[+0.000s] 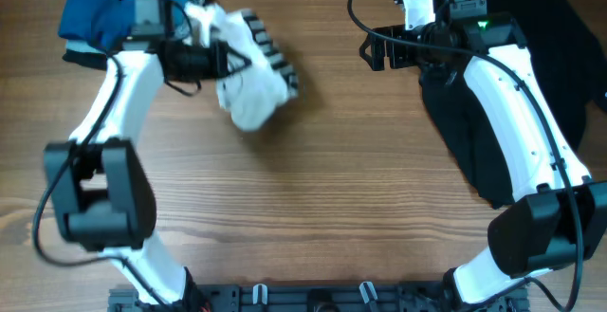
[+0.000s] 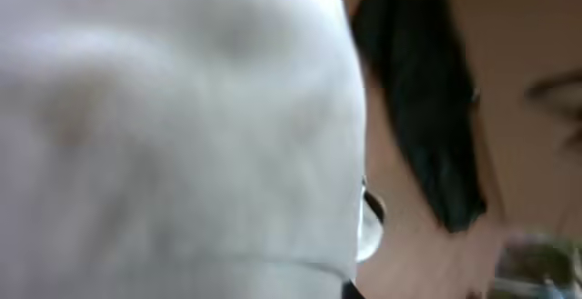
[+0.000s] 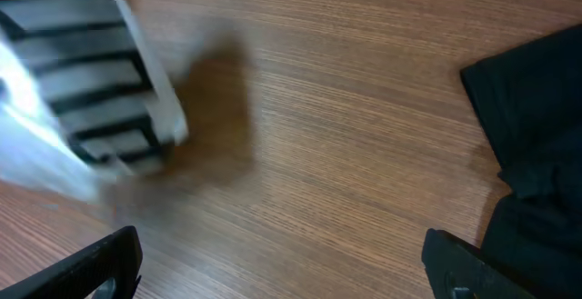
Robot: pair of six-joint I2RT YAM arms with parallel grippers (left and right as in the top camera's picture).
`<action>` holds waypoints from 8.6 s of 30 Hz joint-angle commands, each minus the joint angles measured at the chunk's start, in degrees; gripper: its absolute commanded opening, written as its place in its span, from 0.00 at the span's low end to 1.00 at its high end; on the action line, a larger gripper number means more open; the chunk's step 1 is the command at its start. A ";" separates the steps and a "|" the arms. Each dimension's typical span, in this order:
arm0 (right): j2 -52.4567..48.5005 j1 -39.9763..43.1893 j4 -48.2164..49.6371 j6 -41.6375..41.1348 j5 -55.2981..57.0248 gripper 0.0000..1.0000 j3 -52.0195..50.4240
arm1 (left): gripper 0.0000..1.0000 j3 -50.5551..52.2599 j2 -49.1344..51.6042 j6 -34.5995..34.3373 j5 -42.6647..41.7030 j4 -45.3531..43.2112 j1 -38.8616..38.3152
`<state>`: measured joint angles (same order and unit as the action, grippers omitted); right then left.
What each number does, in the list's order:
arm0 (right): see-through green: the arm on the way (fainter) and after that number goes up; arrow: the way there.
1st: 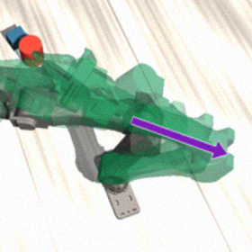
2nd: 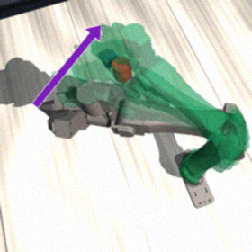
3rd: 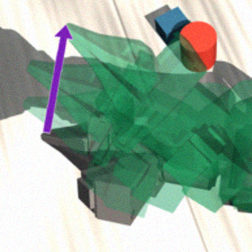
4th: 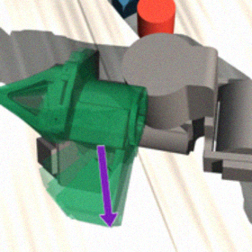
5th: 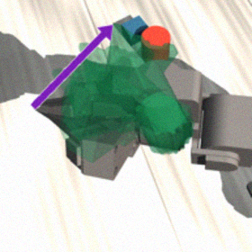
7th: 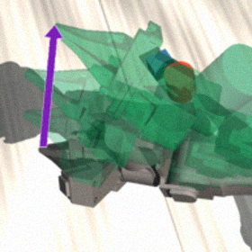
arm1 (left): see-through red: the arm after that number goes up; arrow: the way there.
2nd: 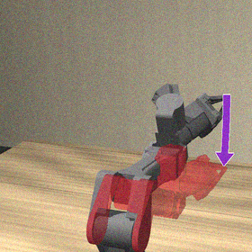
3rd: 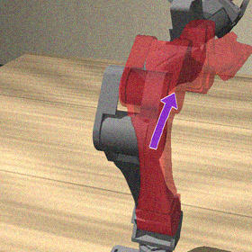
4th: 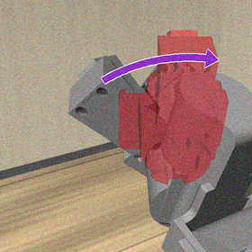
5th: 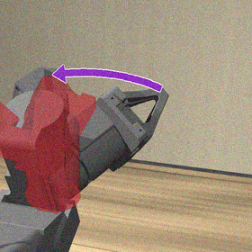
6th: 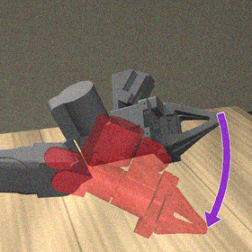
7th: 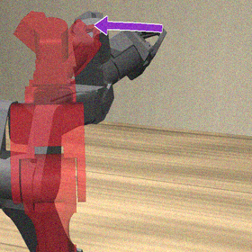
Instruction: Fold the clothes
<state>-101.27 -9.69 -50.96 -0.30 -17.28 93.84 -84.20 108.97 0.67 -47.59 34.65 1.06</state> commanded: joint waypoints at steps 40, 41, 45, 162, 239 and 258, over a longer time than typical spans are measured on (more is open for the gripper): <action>-0.61 0.02 1.14 0.33 0.94 1.00 -0.61 | 1.00 -1.31 8.26 -17.31 24.55 -26.51 19.43; -0.61 0.02 1.25 0.33 0.94 1.00 -0.61 | 1.00 -1.31 5.60 -17.09 24.76 -22.64 19.58; -0.61 0.02 1.49 0.37 0.94 1.00 -0.61 | 1.00 -1.31 -2.62 -15.56 24.74 -11.30 19.69; 15.85 0.02 16.81 0.98 22.58 1.00 -0.44 | 1.00 79.71 -100.37 -6.88 36.92 -39.80 12.55; 100.63 8.39 51.08 -5.81 13.79 1.00 -93.55 | 1.00 83.89 -108.59 -5.44 39.12 -30.97 7.41; 100.48 8.39 51.08 -5.86 13.79 1.00 -93.55 | 1.00 83.89 -108.59 -5.44 39.12 -30.97 7.41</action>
<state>-1.10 -1.58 -0.01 -6.39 -2.59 0.51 -0.80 0.80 -5.26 -8.80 3.66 8.73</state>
